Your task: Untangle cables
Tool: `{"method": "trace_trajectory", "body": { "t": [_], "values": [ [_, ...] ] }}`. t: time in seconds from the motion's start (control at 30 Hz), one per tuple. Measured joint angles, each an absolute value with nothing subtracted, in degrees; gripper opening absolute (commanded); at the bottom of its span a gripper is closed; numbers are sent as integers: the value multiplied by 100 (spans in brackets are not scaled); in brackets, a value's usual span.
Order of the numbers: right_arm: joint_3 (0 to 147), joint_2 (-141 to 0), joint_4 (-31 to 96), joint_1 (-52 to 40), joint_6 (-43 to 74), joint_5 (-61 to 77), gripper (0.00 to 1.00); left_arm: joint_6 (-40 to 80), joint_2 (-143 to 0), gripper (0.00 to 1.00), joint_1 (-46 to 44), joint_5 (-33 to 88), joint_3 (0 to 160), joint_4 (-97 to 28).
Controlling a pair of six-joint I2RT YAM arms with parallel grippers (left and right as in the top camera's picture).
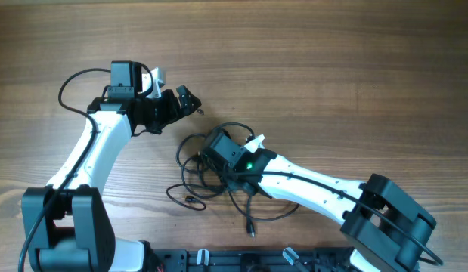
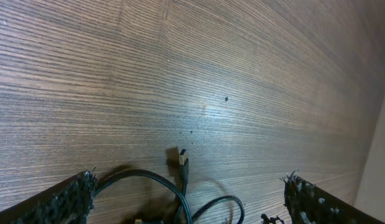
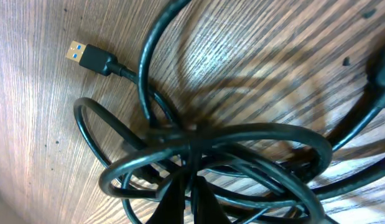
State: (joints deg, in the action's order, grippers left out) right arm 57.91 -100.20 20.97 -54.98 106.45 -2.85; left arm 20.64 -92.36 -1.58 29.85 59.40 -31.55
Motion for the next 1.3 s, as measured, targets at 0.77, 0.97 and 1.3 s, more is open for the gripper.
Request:
{"method": "trace_trajectory", "body": {
  "t": [0.77, 0.97, 1.3],
  "values": [
    [5789, -9268, 2069, -5059, 7494, 362, 27, 2067, -9236, 100, -327, 2978, 5940, -3164],
    [5789, -10110, 1940, -5057, 9026, 183, 23, 2067, -9236, 100, -386, 2978, 5940, -3127],
    [5789, -10136, 1662, -5050, 9555, -123, 4, 2067, -9236, 100, -386, 2965, 5940, -3124]
  ]
}}
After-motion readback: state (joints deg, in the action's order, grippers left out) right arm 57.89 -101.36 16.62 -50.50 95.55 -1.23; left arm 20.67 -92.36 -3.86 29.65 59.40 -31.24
